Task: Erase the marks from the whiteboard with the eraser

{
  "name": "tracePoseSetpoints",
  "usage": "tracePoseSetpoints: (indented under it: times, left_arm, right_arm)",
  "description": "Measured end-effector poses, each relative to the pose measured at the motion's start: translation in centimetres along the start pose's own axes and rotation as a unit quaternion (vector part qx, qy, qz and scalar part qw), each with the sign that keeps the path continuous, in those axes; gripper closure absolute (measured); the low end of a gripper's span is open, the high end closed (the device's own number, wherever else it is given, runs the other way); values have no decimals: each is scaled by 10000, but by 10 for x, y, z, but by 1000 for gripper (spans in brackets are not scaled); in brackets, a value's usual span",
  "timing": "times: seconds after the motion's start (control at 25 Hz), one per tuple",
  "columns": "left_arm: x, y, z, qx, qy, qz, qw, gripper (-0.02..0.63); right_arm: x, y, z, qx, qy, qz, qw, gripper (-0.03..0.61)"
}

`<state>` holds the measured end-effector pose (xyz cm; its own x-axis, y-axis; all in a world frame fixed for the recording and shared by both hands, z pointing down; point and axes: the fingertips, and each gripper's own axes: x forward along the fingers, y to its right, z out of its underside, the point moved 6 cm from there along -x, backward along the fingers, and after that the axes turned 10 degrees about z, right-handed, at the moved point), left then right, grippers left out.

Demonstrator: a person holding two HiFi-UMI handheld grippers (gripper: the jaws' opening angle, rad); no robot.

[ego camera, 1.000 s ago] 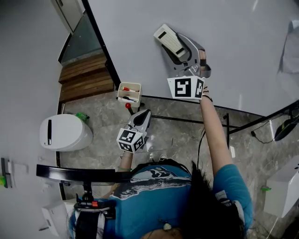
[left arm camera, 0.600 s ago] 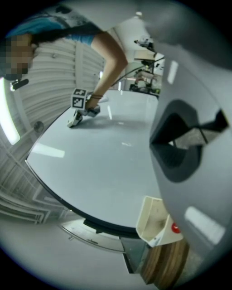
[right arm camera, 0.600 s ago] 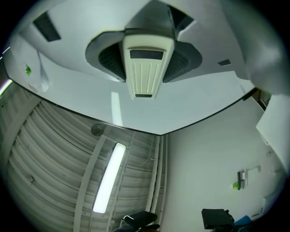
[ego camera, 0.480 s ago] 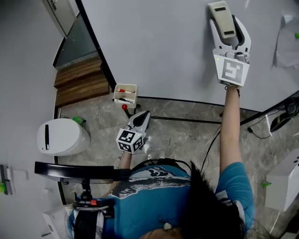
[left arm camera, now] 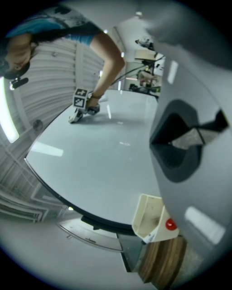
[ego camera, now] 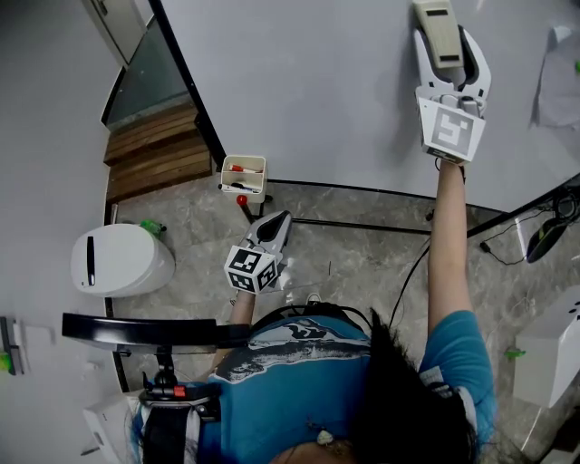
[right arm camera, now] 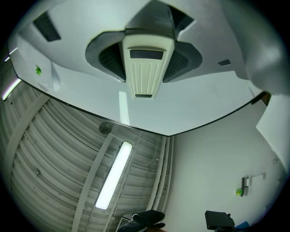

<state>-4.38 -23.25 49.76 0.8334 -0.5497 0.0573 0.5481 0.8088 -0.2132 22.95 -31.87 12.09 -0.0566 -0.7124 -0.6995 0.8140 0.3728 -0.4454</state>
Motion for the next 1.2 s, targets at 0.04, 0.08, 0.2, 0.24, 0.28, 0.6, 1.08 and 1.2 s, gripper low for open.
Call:
tracePoseSetpoints:
  times: [0.04,0.08,0.2,0.24,0.28,0.6,1.08,1.2]
  left_arm:
    - [-1,-1,1,-6,-3,-23,10000,609]
    - [-3,-3,1,-10,-4,-46,10000,609]
    - [-6,-6,2,-7,-1,-98,10000,609]
    - [-7,-7,2,-7,2,-112,9999,609]
    - [-7,-9,2,-5,4,-126,9999,609]
    - [-15,-19,4,-43,36,-310,9995,609]
    - [-23,-24,7,-71,29,-442,9990,609]
    - [-23,-25,8,-78,30,-454,9989,609]
  right_arm:
    - [-1,-6,0,-40,55,-42,10000,316]
    - [-3,-14,0,-131,110,-122,9998,316]
    - [-11,-49,3,-456,94,-481,9978,316]
    - [-14,-63,4,-472,47,-597,9971,316]
    - [-18,-77,6,-454,8,-713,9964,316]
    - [-52,-193,17,-295,-47,-1770,9838,316]
    - [-99,-293,45,-714,-73,-2818,9568,316]
    - [-99,-292,45,-792,-40,-2817,9562,316]
